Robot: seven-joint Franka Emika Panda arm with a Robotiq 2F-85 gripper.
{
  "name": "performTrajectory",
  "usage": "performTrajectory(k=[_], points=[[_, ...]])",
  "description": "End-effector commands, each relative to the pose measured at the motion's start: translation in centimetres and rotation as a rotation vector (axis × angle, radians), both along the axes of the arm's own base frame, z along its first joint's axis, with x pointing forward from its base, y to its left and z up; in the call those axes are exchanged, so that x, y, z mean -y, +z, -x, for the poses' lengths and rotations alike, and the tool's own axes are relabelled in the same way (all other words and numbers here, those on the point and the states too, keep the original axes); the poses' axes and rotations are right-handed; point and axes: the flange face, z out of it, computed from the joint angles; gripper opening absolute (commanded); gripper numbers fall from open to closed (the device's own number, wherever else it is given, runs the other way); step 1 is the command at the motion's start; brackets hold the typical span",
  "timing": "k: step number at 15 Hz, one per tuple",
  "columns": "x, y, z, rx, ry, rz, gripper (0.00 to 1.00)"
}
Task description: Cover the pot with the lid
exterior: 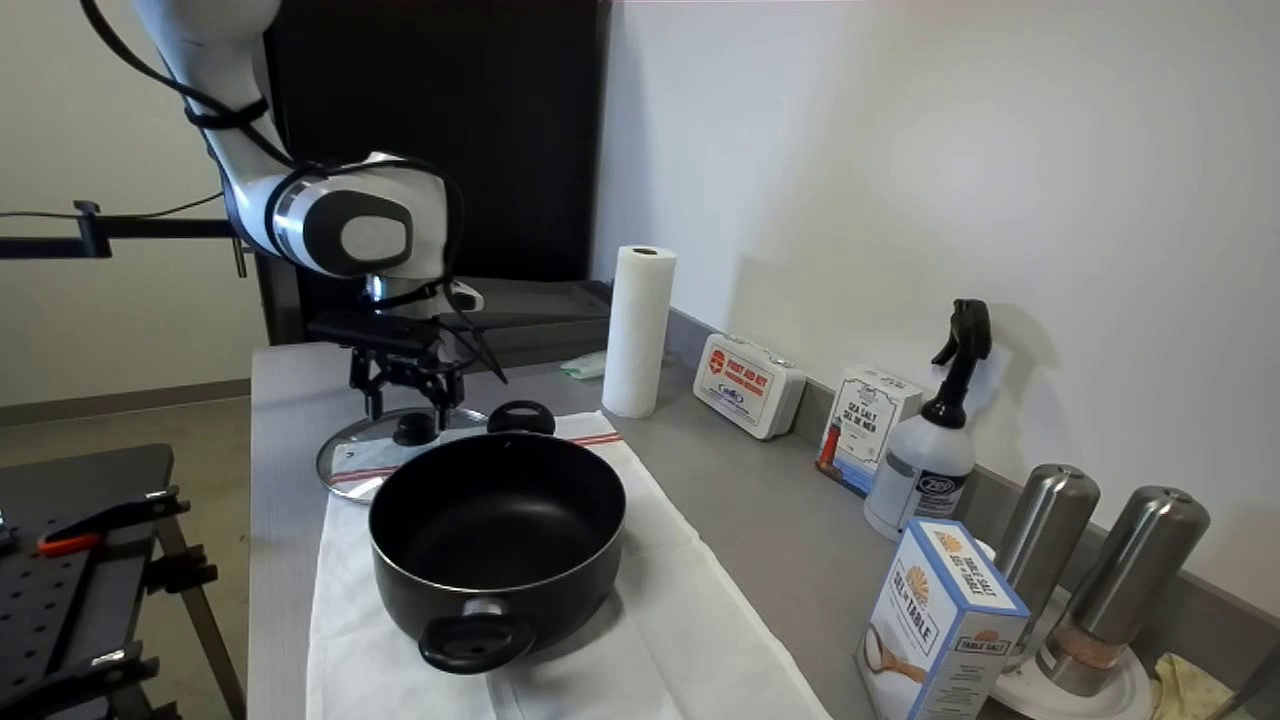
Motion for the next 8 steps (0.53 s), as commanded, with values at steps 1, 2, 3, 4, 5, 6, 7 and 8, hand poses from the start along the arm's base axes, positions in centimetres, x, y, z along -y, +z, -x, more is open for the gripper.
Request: performTrajectory(k=[1, 2, 3, 4, 5, 6, 7, 8], points=[[-0.95, -0.12, -0.27, 0.018, 0.029, -0.012, 1.00], [-1.04, -0.11, -0.24, 0.017, 0.030, -0.014, 1.00], [-1.10, -0.07, -0.22, 0.017, 0.031, -0.017, 0.81], [-1.16, -0.05, -0.20, 0.017, 0.033, -0.018, 0.74], [-1.18, -0.02, -0.19, 0.018, 0.034, -0.019, 0.68], [-1.17, 0.01, -0.21, 0.018, 0.033, -0.020, 0.60], [-1.12, 0.09, -0.28, 0.019, 0.032, -0.022, 0.53], [-1.05, 0.16, -0.40, 0.022, 0.030, -0.023, 0.43]])
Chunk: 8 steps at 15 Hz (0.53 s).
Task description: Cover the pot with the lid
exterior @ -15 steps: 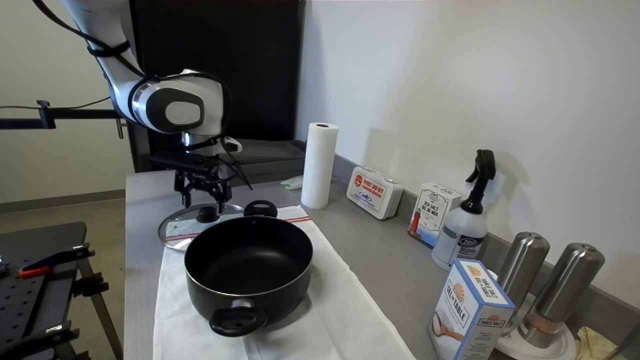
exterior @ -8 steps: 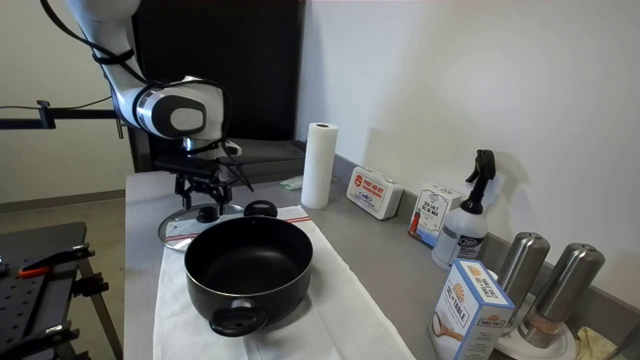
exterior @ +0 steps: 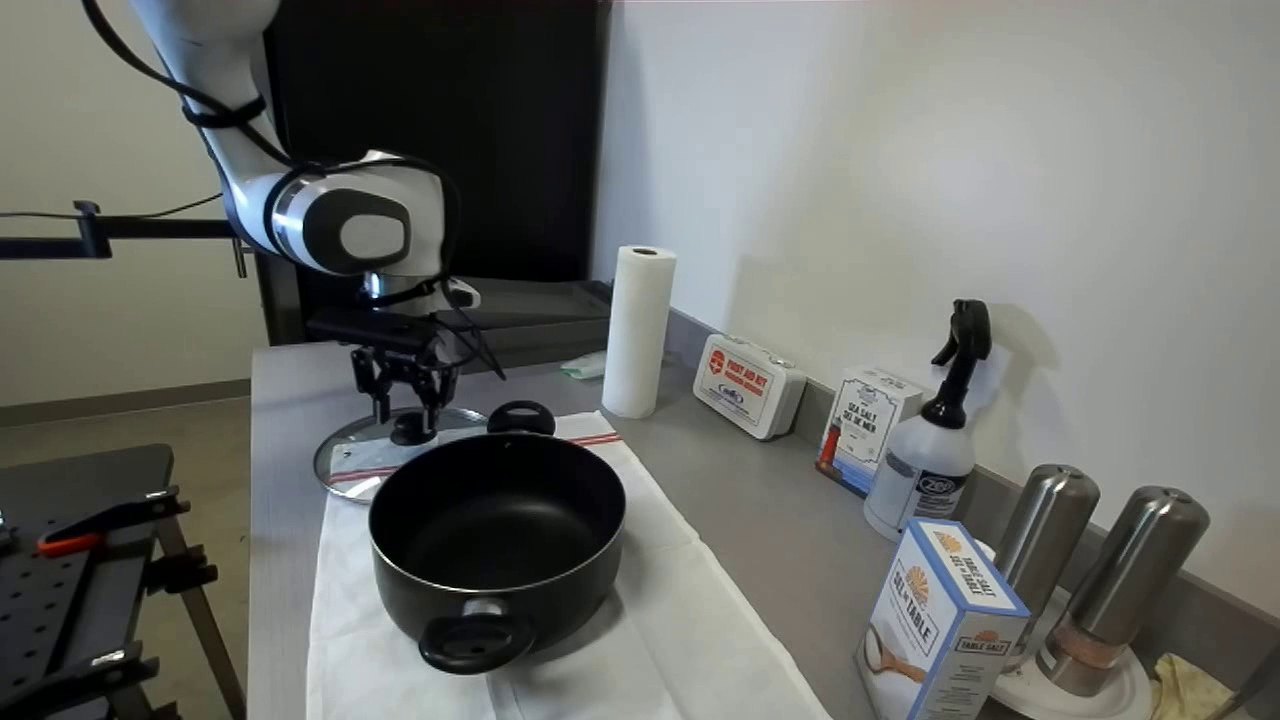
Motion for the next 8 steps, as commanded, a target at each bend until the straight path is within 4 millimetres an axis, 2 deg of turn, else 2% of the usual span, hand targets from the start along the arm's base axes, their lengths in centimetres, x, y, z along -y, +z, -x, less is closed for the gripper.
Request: performTrajectory(k=[1, 3, 6, 8], points=[[-0.1, 0.0, -0.6, 0.020, 0.012, -0.015, 0.37], [0.0, 0.1, -0.7, 0.021, 0.009, -0.017, 0.25], [0.1, 0.4, -0.7, 0.021, 0.007, -0.020, 0.25], [0.1, 1.3, -0.5, 0.025, 0.007, -0.024, 0.25]])
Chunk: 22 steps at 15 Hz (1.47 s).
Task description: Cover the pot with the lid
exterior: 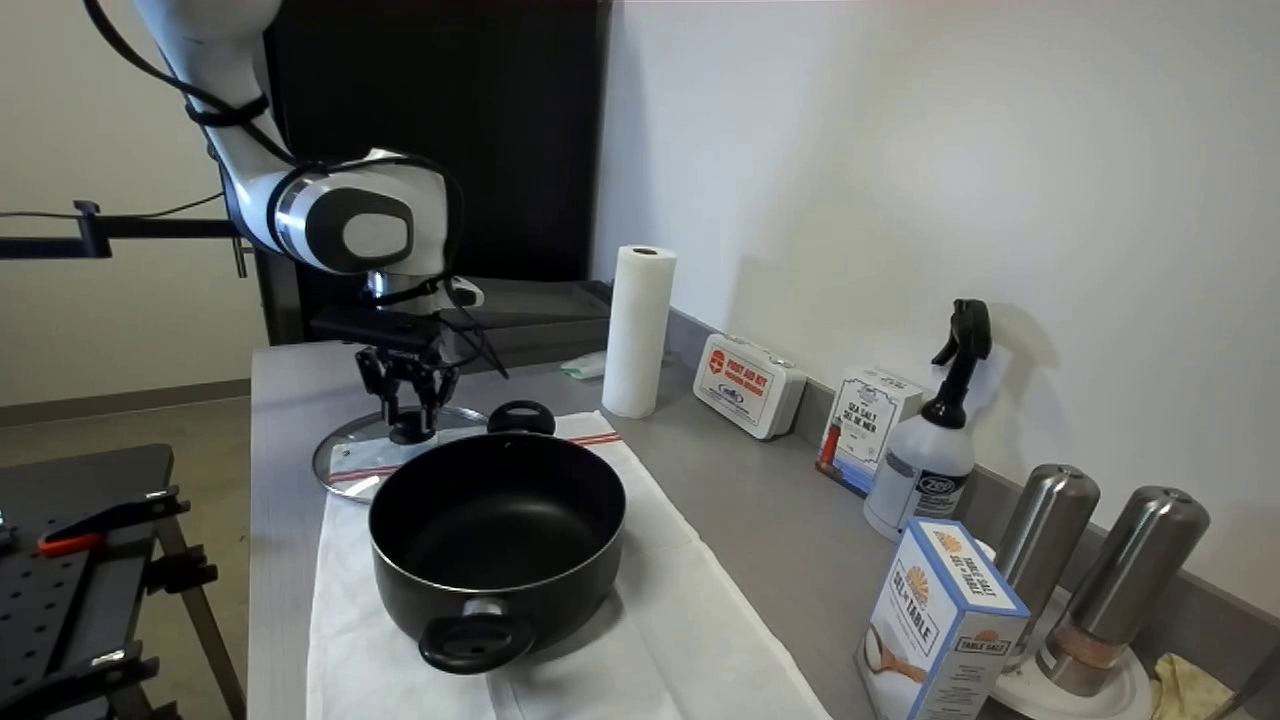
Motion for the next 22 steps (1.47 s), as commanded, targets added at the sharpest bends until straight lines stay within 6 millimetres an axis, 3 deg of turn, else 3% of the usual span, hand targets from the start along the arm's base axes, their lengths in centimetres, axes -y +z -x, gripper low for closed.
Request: performTrajectory(k=[1, 15, 18, 22], points=[[-0.2, 1.6, 0.0, 0.018, 0.020, -0.019, 0.25], [-2.2, 11.5, 3.3, 0.043, 0.078, -0.097, 0.25], [-1.7, 13.6, 3.5, 0.044, 0.074, -0.085, 0.25], [0.4, 15.9, 3.4, 0.061, 0.026, -0.038, 0.25]])
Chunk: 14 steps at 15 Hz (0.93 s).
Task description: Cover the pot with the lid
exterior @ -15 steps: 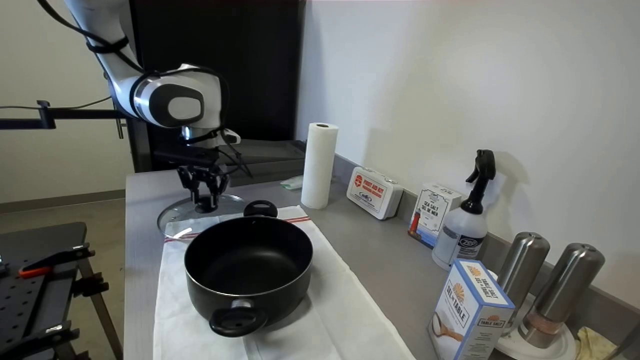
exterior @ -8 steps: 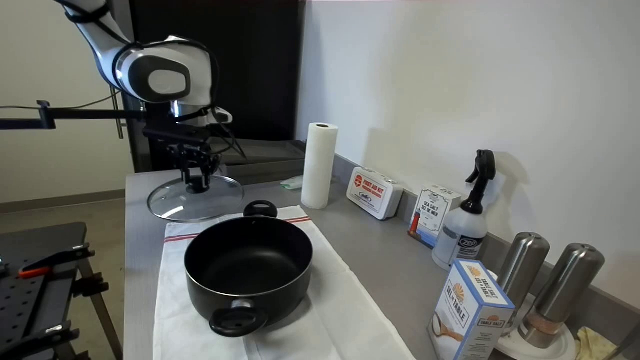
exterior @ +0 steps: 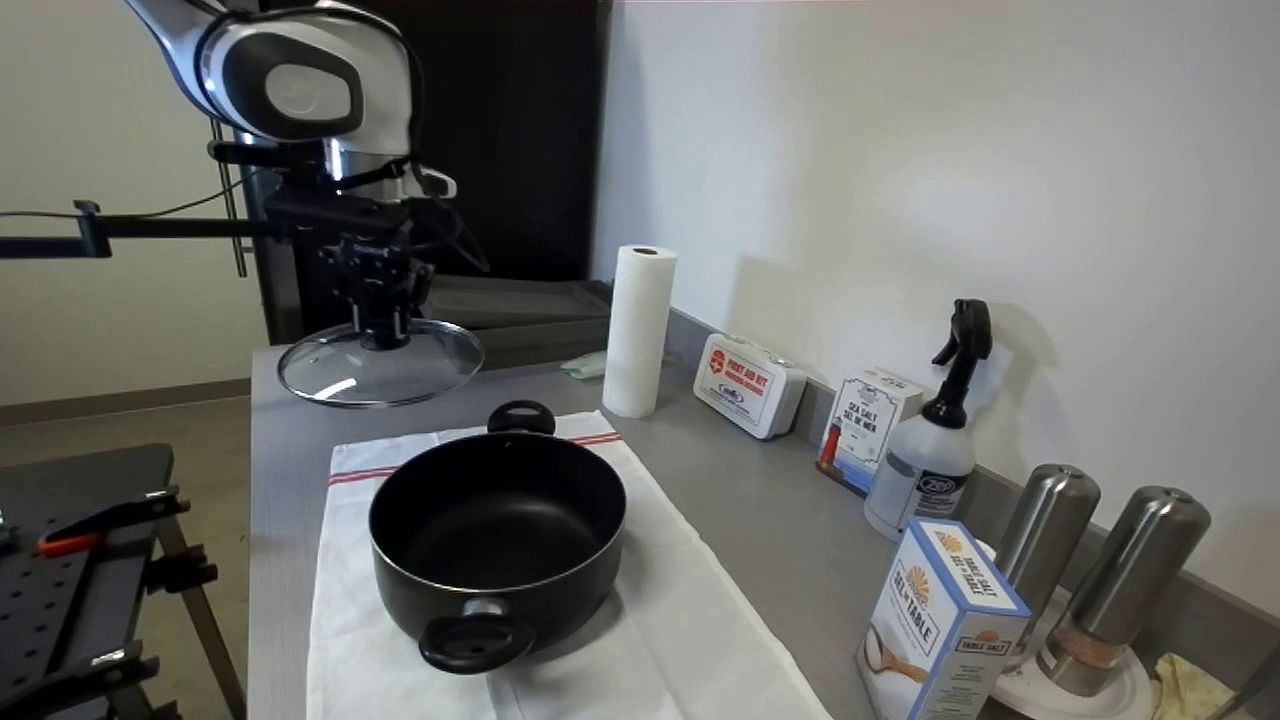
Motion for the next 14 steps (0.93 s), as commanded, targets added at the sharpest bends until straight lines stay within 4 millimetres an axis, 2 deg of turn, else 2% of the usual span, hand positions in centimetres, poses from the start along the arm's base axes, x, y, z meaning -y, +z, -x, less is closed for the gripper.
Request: performTrajectory(k=[1, 7, 14], points=[[2.5, 3.3, 0.4, 0.025, -0.054, 0.036, 0.25], [9.3, 5.7, -1.7, 0.048, -0.228, 0.064, 0.25], [18.4, 6.1, -3.8, 0.032, -0.472, 0.047, 0.25]])
